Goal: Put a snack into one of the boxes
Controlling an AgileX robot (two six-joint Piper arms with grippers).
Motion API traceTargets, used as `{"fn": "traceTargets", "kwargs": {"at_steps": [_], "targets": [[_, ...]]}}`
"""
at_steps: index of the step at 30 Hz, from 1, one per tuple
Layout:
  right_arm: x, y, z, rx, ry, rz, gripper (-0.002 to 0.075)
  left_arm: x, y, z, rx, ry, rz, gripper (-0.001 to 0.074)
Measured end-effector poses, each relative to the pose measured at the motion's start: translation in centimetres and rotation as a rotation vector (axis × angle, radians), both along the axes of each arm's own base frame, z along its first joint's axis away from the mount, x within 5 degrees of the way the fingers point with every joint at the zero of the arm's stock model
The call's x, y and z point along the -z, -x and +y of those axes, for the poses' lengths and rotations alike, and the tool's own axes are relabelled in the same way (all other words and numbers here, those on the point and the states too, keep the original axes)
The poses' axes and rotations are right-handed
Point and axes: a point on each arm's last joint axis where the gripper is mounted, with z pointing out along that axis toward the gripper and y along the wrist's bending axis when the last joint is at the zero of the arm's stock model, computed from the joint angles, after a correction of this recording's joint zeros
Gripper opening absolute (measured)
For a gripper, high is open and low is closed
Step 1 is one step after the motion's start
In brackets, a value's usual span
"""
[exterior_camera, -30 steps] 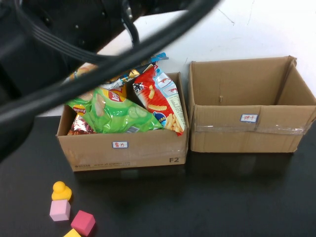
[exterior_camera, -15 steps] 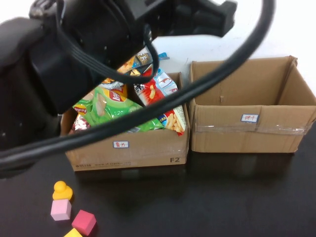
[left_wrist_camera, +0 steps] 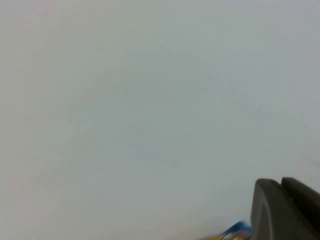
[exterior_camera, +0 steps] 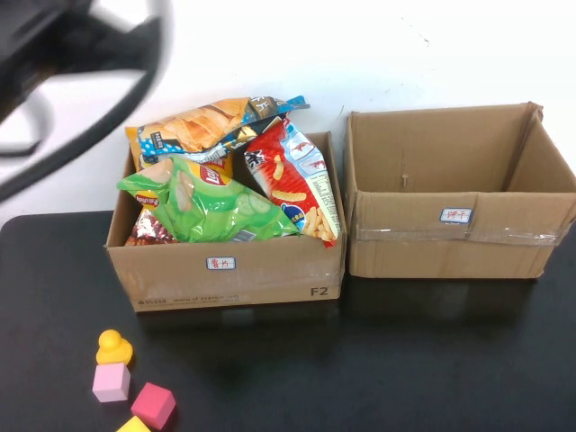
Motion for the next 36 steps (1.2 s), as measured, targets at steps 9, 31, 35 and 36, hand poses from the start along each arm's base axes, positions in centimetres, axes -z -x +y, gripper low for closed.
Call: {"fn": "traceTargets", "kwargs": {"at_steps": [9,31,35,36], "targets": [[0.0,0.0,0.1,0.0,-0.011,0.004,-0.0001,4.3,6.4,7.6,-0.143,-0.004,-0.049,-0.0001],[0.0,0.0,0.1,-0.001,-0.014,0.005,-0.0001,17.0,16.1,10.7,-0.292,0.071,-0.137,-0.0001],[0.0,0.0,0.1,-0.001,-0.014,0.005,-0.0001,18.2,16.2,10.7,-0.286,0.11,-0.131,-0.0001],[0.0,0.0,0.1,-0.001,-0.014,0.005,-0.0001,18.4,16.3,10.7,-0.277,0.12,-0.139,-0.0001]]}}
